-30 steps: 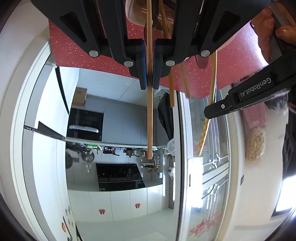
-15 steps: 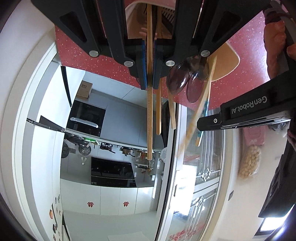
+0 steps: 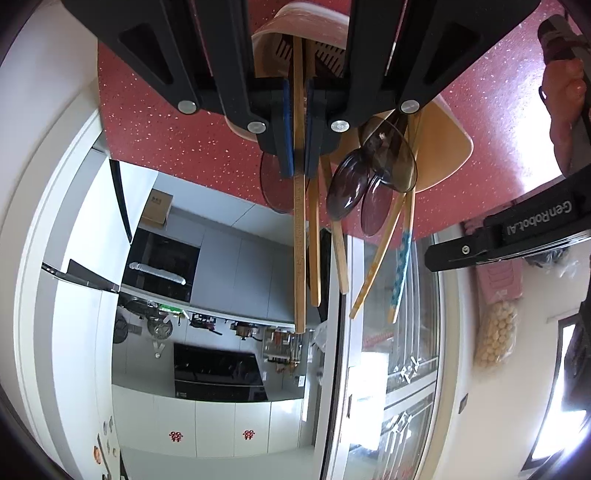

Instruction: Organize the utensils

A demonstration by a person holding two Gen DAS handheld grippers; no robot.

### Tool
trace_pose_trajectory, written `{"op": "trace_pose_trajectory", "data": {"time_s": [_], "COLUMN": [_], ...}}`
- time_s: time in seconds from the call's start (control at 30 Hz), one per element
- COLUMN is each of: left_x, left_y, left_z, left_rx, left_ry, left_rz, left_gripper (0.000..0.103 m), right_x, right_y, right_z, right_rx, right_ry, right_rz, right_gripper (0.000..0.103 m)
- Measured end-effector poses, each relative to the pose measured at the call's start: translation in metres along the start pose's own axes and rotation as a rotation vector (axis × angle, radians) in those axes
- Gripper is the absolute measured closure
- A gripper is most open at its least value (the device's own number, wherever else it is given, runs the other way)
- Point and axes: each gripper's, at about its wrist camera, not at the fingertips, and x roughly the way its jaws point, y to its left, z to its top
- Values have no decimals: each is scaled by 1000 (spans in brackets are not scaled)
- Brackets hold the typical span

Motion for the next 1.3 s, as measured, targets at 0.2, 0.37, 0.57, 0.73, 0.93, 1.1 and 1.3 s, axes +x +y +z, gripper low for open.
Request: {"op": "trace_pose_trajectory", "data": {"time_s": [0.2,0.37,0.57,0.73,0.93,1.1,1.3], "left_x": [-4,-9,-19,-35,-57,-75,-94], "left_y": [4,5,6,9,20,33,41], "left_z": [-3,-9,-18,-31,-48,-65,-89], "left_rx": [9,32,44,49,36,13,34], "left_ry": [63,107,174,200,241,279,275], "left_rz": [21,42,71,77,65,52,55], "left_gripper": [66,66,66,66,65,46,0], "right_x": [-4,-18,-41,-63,-88,-105,-121], "right_y": [-4,-6,-6,-7,-13,-12,-2], "right_z": [5,9,4,-9,-34,-56,-77], "right_rx": [44,69,107,164,283,338,369], "right_ry": [24,22,48,86,158,225,286], "right_rz": [25,34,43,46,44,7,-33], "right_gripper": [68,54,38,31,29,28,26]}}
